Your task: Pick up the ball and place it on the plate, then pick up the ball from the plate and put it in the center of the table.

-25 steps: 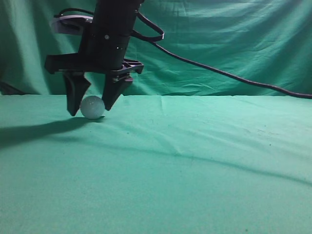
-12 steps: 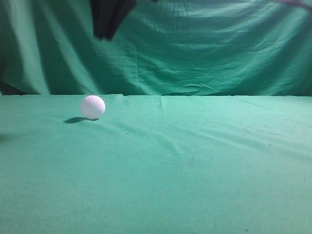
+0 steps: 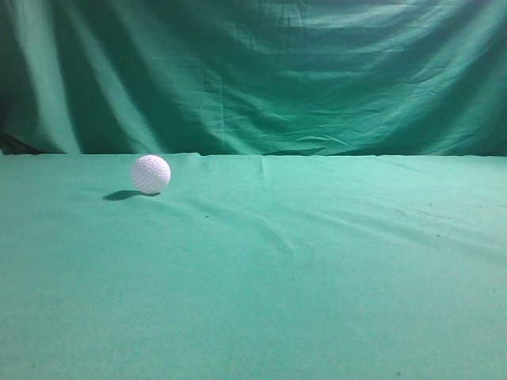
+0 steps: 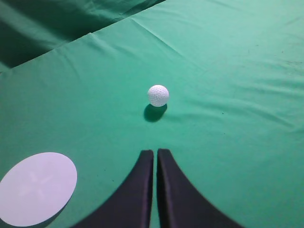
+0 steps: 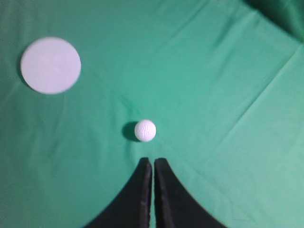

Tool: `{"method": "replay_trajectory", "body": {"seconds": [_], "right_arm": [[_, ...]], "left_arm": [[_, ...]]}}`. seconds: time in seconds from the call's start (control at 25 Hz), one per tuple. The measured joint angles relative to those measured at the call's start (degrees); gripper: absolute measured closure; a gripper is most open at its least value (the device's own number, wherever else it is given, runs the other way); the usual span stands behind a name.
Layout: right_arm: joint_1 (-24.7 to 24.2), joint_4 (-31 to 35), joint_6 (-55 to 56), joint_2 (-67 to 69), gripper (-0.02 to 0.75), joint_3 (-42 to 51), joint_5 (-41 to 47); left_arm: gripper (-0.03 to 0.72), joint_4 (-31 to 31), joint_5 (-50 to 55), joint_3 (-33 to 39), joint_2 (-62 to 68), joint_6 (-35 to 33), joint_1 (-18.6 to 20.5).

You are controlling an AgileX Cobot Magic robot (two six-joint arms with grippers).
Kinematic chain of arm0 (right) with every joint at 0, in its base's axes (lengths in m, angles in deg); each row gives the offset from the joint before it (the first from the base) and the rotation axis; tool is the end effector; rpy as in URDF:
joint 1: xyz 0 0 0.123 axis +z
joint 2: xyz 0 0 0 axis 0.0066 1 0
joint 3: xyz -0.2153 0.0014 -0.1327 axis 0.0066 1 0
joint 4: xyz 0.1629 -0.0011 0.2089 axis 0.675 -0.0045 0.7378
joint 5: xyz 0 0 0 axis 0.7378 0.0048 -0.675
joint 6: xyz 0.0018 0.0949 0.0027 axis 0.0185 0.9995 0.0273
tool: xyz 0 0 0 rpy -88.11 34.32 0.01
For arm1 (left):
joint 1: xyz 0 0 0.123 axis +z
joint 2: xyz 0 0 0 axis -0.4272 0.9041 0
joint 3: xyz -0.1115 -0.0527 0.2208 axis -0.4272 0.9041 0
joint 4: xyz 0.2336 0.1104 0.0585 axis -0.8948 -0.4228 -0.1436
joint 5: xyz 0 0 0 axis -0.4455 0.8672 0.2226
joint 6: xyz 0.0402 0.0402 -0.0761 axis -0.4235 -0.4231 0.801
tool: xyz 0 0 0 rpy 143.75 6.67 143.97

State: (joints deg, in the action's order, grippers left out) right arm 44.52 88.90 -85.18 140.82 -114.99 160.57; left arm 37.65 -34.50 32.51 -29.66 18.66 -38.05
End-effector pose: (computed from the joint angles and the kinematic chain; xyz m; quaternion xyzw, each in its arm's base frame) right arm 0.2741 0.2647 0.4056 -0.3786 0.8616 0.1135 0.3186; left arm 0.1235 -0.0478 0.2653 0.2634 0.7812 -0.0663 0.5621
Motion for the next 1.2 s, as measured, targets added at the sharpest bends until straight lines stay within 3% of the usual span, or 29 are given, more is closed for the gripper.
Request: {"method": "replay_trajectory", "body": {"seconds": [0.28,0.6,0.92,1.04,1.2], "right_arm": [[0.0,0.02,2.93,-13.29,0.738,4.28,0.4],[0.0,-0.02,3.52,-30.95,0.738,24.55,0.19],[0.0,-0.14,4.27,-48.54,0.738,48.02,-12.39],[0.0,-0.14,4.13,-54.93,0.738,54.49,-15.77],[0.0,-0.01,3.76,-61.88,0.738,57.74,-13.7]], "left_arm": [[0.688,0.0,0.0,0.0,0.0,0.0,0.0],[0.688,0.0,0.0,0.0,0.0,0.0,0.0],[0.688,0.0,0.0,0.0,0.0,0.0,0.0],[0.688,0.0,0.0,0.0,0.0,0.0,0.0],[0.688,0.0,0.0,0.0,0.0,0.0,0.0]]}}
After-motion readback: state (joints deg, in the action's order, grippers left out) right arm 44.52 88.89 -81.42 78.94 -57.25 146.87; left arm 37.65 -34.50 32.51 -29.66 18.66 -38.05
